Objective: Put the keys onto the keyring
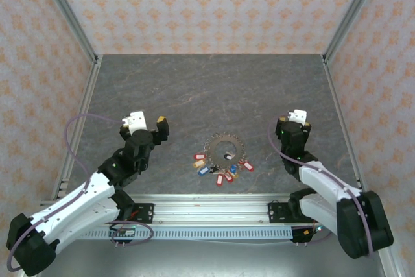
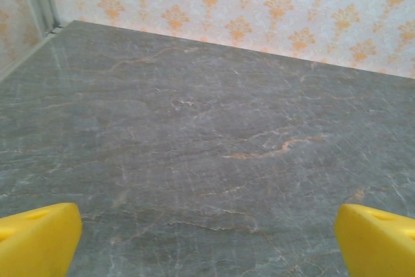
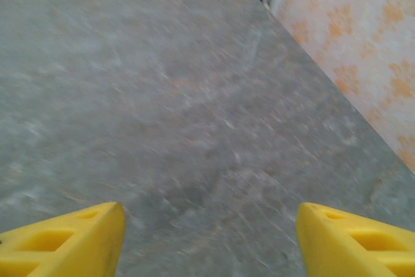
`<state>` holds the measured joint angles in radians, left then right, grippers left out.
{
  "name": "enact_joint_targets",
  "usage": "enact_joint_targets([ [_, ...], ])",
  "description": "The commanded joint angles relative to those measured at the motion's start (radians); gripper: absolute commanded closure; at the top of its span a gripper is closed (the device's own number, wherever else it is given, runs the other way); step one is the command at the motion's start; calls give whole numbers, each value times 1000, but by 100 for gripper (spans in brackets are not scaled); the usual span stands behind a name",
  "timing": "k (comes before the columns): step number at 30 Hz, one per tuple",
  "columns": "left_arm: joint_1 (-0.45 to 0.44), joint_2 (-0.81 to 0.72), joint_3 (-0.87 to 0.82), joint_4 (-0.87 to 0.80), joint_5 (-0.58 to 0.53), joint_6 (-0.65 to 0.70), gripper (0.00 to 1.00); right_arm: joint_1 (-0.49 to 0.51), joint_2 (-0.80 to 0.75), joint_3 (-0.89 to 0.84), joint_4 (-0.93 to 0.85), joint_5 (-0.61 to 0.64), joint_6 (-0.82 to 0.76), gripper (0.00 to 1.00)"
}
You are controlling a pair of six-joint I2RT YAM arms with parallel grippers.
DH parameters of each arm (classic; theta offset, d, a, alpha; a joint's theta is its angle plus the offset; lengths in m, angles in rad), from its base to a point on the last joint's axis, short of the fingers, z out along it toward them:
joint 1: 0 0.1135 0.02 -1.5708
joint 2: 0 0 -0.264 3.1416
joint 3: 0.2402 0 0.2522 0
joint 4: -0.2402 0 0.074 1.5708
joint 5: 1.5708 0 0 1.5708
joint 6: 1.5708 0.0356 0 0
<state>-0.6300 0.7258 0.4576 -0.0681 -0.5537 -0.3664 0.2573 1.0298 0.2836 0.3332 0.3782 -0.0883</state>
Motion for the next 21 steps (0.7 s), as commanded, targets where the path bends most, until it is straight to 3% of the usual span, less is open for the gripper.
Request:
enact_joint_targets([
  [1,17,-7,6,-23,-75,24,0,-31,59,12,124,-37,-58,28],
  [9,81,46,-10,61,-112,103,0,-90,300,53,407,-105,-148,22],
  [11,114,66,-13,95,-96,122,0,-99,343,114,329,-86,-142,20],
  [18,257,137,-2,160,-50,118,0,-127,299,79,338,-213,-150,20],
  [21,310,181,14,166,-70,123,0,-139,267,30,431,-264,-29,20],
])
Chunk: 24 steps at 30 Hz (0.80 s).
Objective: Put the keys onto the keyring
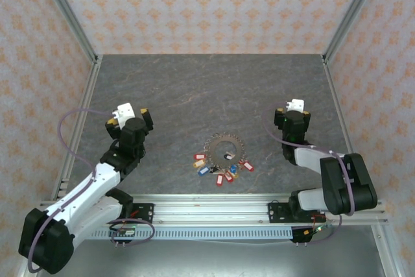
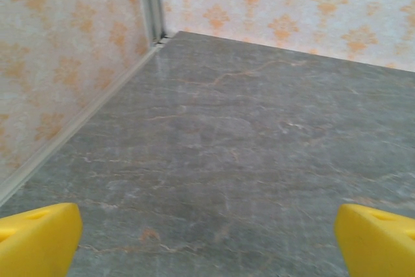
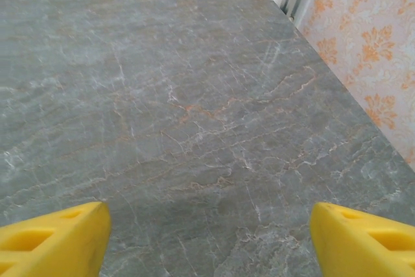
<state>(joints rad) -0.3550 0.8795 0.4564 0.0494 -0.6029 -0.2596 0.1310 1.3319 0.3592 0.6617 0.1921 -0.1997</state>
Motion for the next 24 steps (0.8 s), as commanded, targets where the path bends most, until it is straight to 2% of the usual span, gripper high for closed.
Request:
enact_joint_targets([
  [1,47,42,19,60,-35,36,0,-16,-24,-64,147,-139,69,20],
  [3,62,73,15,116,-57,92,0,-16,24,-75,214,-187,37,19],
  [5,76,115,8,185,-39,167,0,-16,108,-83,319,-145,45,18],
  [8,98,199,22,233,-5,206,0,-21,220,-81,434,-99,61,16],
  [10,107,258,18,292,23,234,0,-23,174,-34,267,-67,88,15],
  [11,108,279,13,317,35,249,0,-29,184,-25,273,-49,98,13],
  [12,110,299,3,362,67,272,0,-29,212,-14,297,-5,112,11],
  [13,115,319,-12,413,101,296,0,-29,214,12,243,43,133,9],
  [15,136,354,-39,499,152,314,0,-45,196,27,193,51,164,8],
  [17,171,386,-56,563,250,326,0,-45,202,24,203,83,171,1],
  [21,258,464,-60,629,459,306,0,-45,200,25,198,95,178,1],
  [24,272,557,-78,730,523,322,0,-45,201,24,200,96,180,1],
])
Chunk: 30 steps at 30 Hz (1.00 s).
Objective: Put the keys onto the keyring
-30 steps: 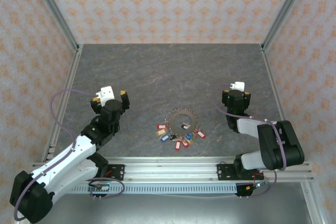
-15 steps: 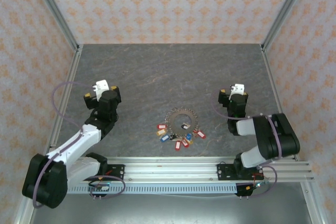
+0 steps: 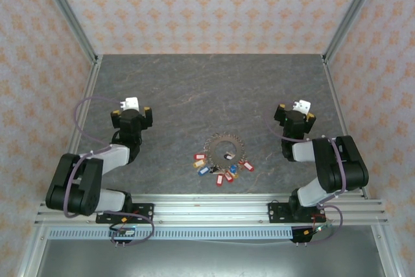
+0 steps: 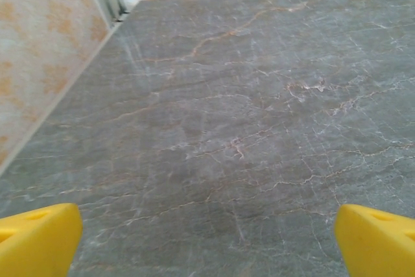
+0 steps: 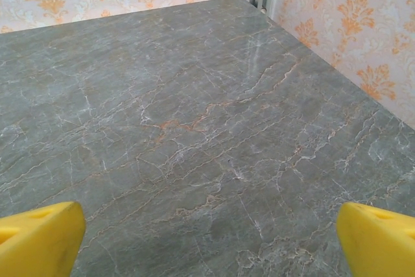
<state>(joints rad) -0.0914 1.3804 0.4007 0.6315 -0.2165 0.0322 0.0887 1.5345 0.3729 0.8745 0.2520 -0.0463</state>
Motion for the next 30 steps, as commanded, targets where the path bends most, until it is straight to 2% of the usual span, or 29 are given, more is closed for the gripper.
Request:
enact_joint_targets([
  [1,7,89,-34,192,145,36,1,-3,-1,11,-12,36,26,1],
  [2,8,113,-43,241,140,37,1,-3,-1,11,-12,36,26,1],
  [6,28,113,23,107,119,-5,0,-3,-1,12,-14,37,26,1],
  [8,48,115,27,105,117,-24,0,-3,-1,13,-14,38,25,1],
  [30,45,116,24,114,116,-22,0,-3,-5,8,-9,21,17,1],
])
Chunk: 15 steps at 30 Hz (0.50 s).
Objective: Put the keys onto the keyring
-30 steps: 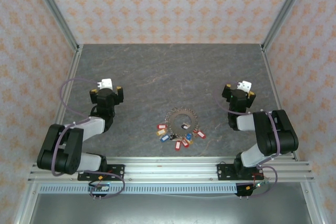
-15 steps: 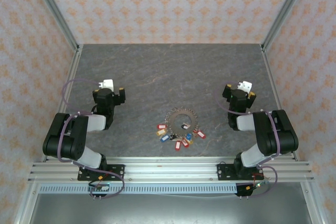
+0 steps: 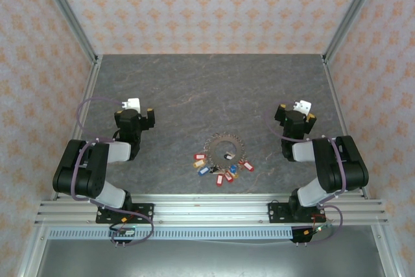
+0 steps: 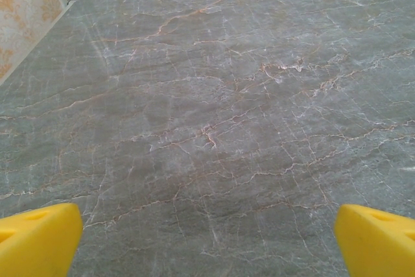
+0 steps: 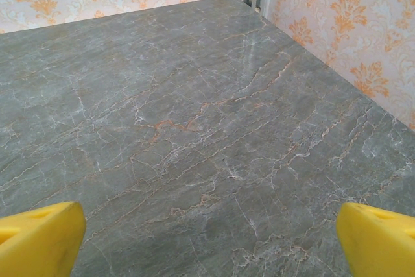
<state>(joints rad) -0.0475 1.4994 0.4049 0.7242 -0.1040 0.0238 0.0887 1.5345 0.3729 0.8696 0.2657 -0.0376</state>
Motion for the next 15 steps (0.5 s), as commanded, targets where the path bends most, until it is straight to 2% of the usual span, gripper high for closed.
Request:
enact_joint_targets([
  [1,1,-2,20,22,4,-14,0,-3,-5,8,-4,7,8,1],
  [15,2,-2,20,22,4,-13,0,-3,-1,13,-11,3,9,1],
])
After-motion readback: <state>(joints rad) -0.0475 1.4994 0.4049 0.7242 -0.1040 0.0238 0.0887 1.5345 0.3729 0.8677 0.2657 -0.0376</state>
